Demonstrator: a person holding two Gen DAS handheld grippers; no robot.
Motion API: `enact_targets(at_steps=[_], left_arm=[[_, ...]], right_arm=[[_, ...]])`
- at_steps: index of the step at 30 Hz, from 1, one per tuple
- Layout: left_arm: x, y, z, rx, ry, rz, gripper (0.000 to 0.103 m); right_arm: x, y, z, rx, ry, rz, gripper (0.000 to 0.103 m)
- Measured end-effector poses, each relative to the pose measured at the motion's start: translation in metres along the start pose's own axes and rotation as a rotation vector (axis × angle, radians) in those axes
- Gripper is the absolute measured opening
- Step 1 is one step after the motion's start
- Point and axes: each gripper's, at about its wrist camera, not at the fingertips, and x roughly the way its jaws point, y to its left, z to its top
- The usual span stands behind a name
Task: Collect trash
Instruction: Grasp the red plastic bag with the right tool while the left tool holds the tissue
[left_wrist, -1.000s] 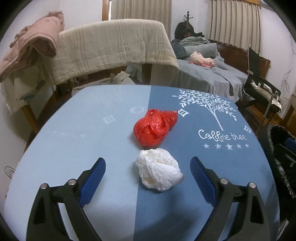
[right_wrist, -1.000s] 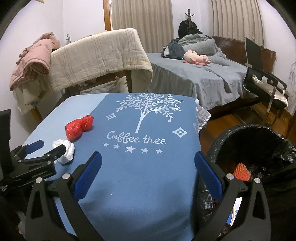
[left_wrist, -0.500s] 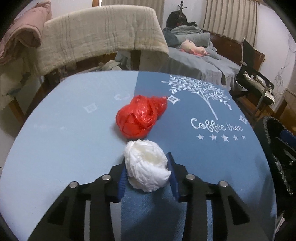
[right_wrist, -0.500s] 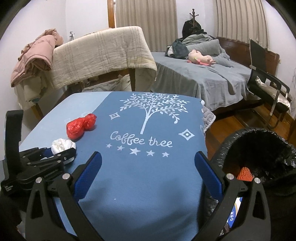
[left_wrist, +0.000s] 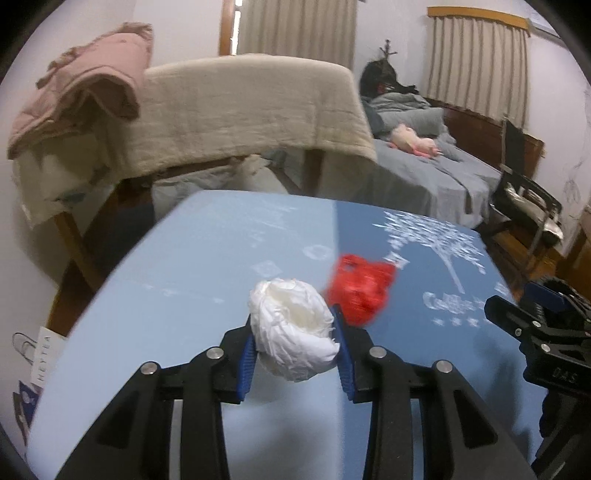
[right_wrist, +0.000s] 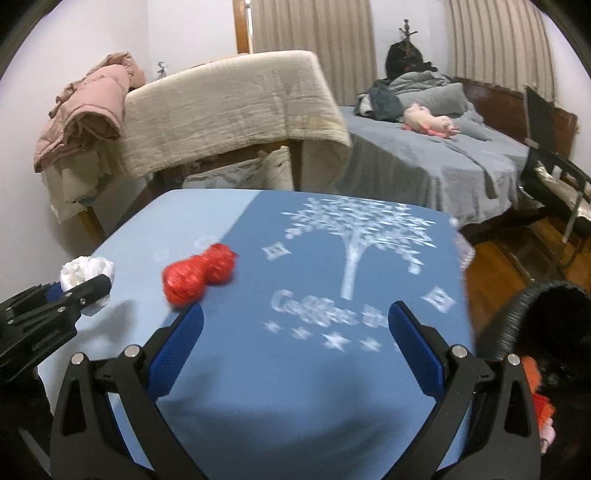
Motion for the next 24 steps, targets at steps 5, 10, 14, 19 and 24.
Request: enact_targets(at_steps=[5, 10, 14, 19, 24], left_arm=[[0.014, 0.031, 0.008, -0.026, 0.000, 0.052, 0.037], [0.027, 0.056, 0.012, -0.043, 0.005, 0.085, 0.037], [0.036, 0.069, 0.014, -0.063, 0.012, 0.100, 0.037], [0.040, 0.075, 0.013, -0.078, 0.014, 0.104, 0.037], [0.039, 0.076, 0.014, -0.082, 0.014, 0.105, 0.037]], right_arm=[[0.029, 0.034, 0.015, -0.038, 0.011, 0.029, 0.097], [0.064, 0.058, 0.026, -0.059, 0.051, 0.042, 0.097], [0.087, 0.070, 0.030, -0.061, 0.083, 0.047, 0.097], [0.110, 0.083, 0.033, -0.081, 0.136, 0.055, 0.097], [0.121, 0.091, 0.031, -0.094, 0.189, 0.109, 0.071]])
